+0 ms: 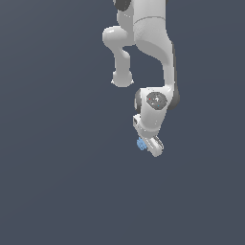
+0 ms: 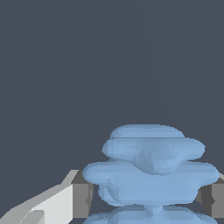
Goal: Pick up the object and move it to a goal position.
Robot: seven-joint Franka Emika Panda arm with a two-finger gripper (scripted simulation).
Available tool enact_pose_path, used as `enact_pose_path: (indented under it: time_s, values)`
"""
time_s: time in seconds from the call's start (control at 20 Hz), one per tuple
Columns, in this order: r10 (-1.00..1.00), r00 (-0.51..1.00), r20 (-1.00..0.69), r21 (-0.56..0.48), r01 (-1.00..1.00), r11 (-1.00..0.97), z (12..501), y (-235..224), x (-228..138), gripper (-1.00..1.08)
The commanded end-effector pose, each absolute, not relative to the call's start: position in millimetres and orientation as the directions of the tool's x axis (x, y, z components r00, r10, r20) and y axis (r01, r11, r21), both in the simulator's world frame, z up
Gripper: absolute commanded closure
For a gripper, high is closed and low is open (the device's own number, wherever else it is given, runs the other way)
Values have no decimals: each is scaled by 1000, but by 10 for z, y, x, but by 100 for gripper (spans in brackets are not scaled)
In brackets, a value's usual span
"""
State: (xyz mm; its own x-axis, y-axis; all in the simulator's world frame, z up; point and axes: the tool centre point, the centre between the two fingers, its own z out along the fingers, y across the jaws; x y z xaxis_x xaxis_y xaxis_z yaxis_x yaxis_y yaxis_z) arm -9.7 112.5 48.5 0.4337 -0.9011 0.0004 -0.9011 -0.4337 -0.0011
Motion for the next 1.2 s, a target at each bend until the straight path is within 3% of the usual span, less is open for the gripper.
enact_pose_path:
  time_s: [0.0,0.55,1.15]
  values:
    - [-901,434,1,-1,-901,-434,513,1242,8,108]
    - [-901,434,1,0,-901,-434,624,1699,446,108]
    - [-901,434,0,0,-901,-434,654,1839,595,108]
